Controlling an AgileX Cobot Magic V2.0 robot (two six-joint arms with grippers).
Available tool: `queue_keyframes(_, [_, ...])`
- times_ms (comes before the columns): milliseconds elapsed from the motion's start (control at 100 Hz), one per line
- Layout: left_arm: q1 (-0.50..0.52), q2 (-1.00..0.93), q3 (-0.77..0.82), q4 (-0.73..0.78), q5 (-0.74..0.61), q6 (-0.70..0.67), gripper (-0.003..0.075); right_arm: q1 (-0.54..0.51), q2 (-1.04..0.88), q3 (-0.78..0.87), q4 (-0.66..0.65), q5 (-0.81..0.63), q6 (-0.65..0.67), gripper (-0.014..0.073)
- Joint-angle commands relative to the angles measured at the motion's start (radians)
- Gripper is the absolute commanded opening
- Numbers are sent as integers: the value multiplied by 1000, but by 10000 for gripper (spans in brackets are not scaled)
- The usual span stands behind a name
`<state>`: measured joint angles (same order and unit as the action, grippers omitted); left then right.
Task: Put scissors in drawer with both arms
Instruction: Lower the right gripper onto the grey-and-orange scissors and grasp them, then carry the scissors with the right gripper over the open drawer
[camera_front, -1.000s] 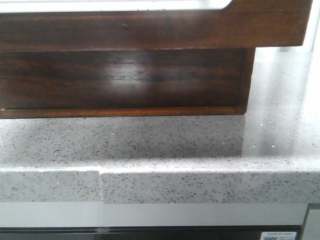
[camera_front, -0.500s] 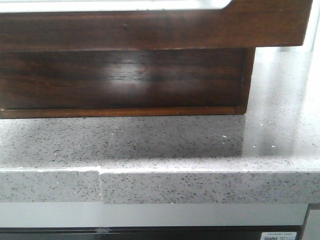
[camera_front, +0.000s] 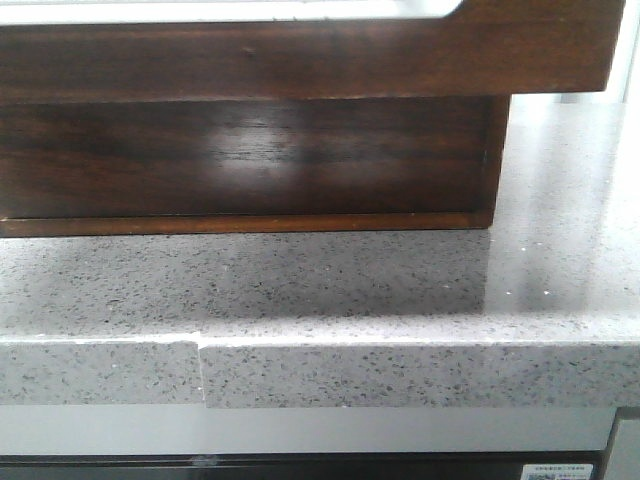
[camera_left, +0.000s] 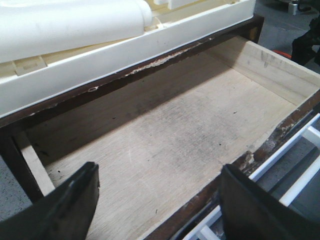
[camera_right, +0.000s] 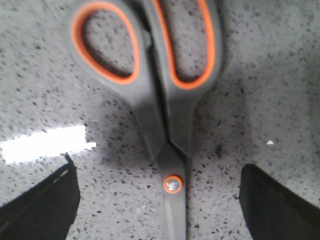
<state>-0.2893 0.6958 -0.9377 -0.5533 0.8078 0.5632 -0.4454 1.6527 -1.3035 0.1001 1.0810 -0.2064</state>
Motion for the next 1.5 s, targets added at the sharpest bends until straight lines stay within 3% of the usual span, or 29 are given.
queue_keyframes(0, [-7,7,-33,-33,-67,-8,471,-4,-25,-33,7,-23,-26,578])
queue_keyframes(260, [-7,12,-33,-33,-71,-8,471,-4,-10,-33,-4,-41,-28,396])
queue_keyframes(760, [-7,13,-33,-33,-71,-8,471,-4,15,-33,-4,-18,-41,377])
queue_keyframes(1070, [-7,13,-33,-33,-71,-8,471,-4,17,-33,-4,-11,-51,95])
queue_keyframes(1300, [-7,13,-33,-33,-71,-8,471,-4,17,-33,-4,-6,-66,-12])
queue_keyframes(1490, [-7,13,-33,-33,-71,-8,471,-4,15,-33,-4,-6,-70,-25])
